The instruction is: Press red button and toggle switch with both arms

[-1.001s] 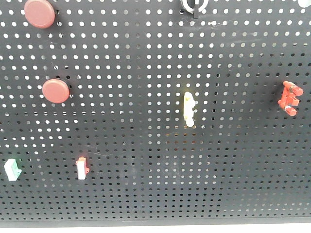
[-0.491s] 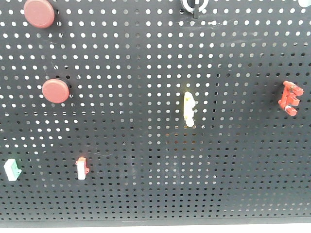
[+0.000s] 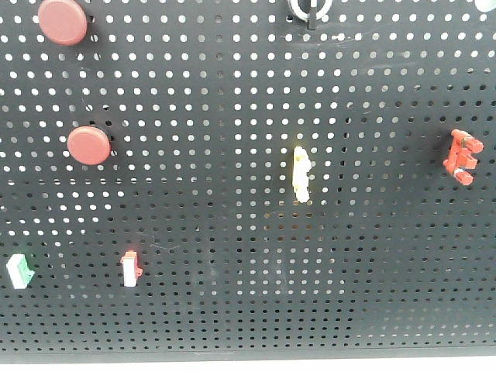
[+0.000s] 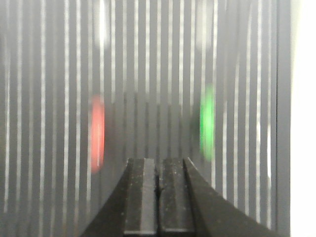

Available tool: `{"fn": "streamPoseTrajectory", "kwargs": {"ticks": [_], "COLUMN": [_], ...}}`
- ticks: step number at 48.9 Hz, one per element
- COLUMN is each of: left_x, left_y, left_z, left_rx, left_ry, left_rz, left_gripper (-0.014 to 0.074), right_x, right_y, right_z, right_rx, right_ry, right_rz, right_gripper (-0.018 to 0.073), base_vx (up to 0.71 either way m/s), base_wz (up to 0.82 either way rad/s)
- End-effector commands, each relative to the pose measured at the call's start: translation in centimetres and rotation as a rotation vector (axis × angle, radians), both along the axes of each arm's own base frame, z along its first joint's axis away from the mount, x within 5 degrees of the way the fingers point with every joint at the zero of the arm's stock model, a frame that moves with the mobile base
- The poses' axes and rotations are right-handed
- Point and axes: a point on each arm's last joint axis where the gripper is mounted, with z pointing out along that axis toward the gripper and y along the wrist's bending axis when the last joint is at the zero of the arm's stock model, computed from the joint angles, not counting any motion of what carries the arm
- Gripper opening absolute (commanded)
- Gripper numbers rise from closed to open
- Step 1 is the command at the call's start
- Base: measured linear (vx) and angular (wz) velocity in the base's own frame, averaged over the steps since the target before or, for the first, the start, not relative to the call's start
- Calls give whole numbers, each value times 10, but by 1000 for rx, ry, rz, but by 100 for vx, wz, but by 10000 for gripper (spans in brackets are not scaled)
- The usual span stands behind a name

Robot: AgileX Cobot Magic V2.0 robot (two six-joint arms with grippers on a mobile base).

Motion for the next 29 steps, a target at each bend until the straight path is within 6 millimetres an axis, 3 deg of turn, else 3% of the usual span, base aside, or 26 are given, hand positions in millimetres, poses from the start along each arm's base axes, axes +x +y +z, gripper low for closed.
{"fn": "streamPoseTrajectory", "kwargs": {"ticks": [1,15,24,29], "left_x": [12,72,88,91], "left_y": [1,3,3,-1], "left_z": [34,24,21,27], "left_rx": [1,-17,-16,-7], "left_ry": [15,247,281,214], "left_rz": [2,4,1,-39], "left_gripper": [2,2,2,2], "right_x": [16,66,81,83], "right_y": [0,0,0,0], "right_z": [29,17,12,11], "right_rx": [-16,-14,-12,-13], "right_ry": [-44,112,156,156], "right_rz": [2,4,6,7], "right_gripper": [0,0,0,0], "base_vx": [0,0,0,0], "base_wz": [0,0,0,0]}}
